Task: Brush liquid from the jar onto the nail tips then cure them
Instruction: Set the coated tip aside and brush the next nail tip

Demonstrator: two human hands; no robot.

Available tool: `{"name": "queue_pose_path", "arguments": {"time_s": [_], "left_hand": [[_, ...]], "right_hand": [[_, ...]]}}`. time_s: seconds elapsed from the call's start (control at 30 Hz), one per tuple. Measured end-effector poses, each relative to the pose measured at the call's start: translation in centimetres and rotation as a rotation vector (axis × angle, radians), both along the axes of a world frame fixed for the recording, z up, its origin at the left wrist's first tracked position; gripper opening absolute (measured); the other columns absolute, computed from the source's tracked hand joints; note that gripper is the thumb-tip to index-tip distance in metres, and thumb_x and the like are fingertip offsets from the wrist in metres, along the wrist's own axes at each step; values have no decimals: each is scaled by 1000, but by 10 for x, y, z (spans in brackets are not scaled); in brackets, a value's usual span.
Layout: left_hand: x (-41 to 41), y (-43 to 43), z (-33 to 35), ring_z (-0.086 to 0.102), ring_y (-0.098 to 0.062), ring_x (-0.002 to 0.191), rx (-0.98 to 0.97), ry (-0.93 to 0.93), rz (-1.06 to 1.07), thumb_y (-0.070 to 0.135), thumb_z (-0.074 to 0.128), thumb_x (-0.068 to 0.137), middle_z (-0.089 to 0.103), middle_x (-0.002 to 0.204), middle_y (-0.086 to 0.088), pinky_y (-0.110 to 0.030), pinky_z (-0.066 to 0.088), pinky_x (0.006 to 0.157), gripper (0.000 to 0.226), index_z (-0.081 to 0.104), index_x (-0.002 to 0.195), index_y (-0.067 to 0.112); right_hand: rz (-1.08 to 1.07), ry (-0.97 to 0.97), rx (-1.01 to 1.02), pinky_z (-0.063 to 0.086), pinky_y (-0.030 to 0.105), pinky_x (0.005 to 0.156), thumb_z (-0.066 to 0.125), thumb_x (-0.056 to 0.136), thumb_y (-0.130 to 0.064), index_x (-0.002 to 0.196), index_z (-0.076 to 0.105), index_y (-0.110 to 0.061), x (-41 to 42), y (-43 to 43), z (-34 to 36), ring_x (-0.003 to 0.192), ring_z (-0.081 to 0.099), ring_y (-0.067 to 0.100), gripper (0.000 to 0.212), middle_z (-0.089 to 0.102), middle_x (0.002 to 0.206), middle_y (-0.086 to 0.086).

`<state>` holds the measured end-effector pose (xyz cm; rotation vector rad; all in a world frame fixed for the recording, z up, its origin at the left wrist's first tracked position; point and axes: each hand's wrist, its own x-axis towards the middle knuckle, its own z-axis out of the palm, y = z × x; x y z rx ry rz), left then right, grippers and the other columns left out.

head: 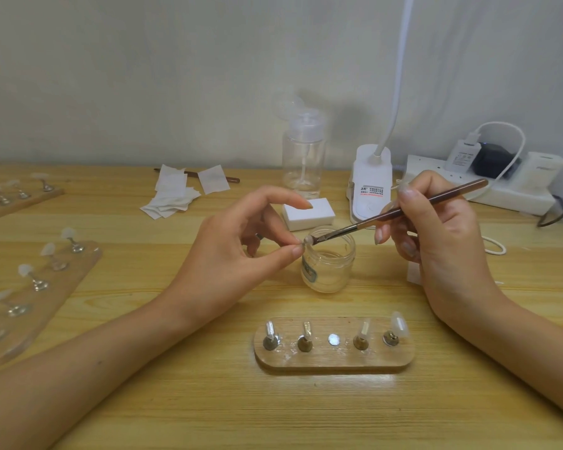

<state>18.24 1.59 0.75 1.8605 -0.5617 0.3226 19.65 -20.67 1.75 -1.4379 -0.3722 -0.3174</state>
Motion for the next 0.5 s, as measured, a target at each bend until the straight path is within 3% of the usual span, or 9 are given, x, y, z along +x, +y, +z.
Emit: {"name": "queue_pose_path", "arguments": {"time_s": [0.13,0.23,0.37,0.5], "left_hand": [[0,0,0,65,-8,76,8,-9,0,16,75,82,68,77,8,-23,42,58,35,65,114,28],[0,0,0,66,-9,77,12,-17,-1,15,75,82,69,77,10,-20,42,59,36,65,114,28],[0,-1,1,66,-12,79,7,-19,2,14,75,83,69,77,12,-23,42,58,37,64,115,27],[0,-1,1,67,-16,81,-5,-16,2,15,75,82,70,78,9,-26,42,58,36,64,114,28]], "right_hand": [[-41,-10,1,25,17,41,47,101,-14,74,44,-15,0,-1,-1,46,42,17,27,62,56,3],[-10,-30,48,24,18,41,48,100,-21,75,45,-16,-1,-1,1,43,40,8,26,62,56,2],[48,-24,7,24,21,41,52,98,-30,78,44,-12,-2,2,1,44,37,11,28,63,58,5],[-16,6,0,21,24,43,50,95,-23,76,43,-12,-1,0,1,44,40,10,24,62,56,6]]}}
